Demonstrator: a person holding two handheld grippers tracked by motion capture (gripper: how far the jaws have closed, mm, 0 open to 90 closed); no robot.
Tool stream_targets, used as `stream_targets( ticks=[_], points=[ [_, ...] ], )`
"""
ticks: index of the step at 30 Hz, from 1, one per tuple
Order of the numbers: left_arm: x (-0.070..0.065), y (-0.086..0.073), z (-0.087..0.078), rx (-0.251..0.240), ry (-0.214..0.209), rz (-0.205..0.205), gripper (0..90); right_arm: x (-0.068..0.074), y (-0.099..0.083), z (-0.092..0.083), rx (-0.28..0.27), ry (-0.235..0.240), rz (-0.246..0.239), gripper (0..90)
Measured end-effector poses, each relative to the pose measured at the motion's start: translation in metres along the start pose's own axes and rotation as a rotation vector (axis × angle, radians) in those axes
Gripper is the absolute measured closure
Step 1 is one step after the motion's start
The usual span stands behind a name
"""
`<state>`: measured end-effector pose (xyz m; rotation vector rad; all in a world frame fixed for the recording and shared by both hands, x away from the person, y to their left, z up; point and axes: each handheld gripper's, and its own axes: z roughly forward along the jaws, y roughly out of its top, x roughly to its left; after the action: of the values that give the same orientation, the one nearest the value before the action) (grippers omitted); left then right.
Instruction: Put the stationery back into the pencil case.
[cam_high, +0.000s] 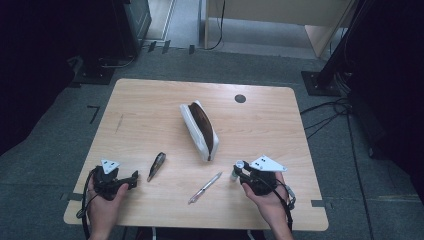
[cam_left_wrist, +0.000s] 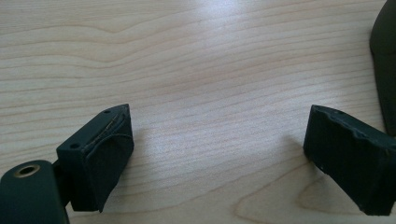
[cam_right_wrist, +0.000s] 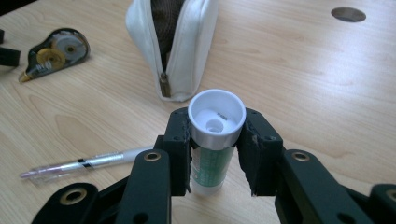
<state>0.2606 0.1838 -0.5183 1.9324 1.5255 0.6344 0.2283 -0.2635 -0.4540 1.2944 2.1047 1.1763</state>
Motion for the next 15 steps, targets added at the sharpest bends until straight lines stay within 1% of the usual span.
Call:
stream_targets(
  ticks=[5,12,15],
  points=[
    [0.0,0.0,0.0,0.0,0.0,0.0,8.7,0.003,0.01,-0.003,-0.02,0.013,-0.004,66.1],
    [0.0,0.0,0.0,0.0,0.0,0.001,8.7,0.009,0.026,-0.002,-0.038,0.029,-0.008,66.2],
    [0.0,0.0,0.0,0.0,0.0,0.001,8.7,0.011,0.034,-0.002,-0.051,0.039,0.0,66.2]
  ],
)
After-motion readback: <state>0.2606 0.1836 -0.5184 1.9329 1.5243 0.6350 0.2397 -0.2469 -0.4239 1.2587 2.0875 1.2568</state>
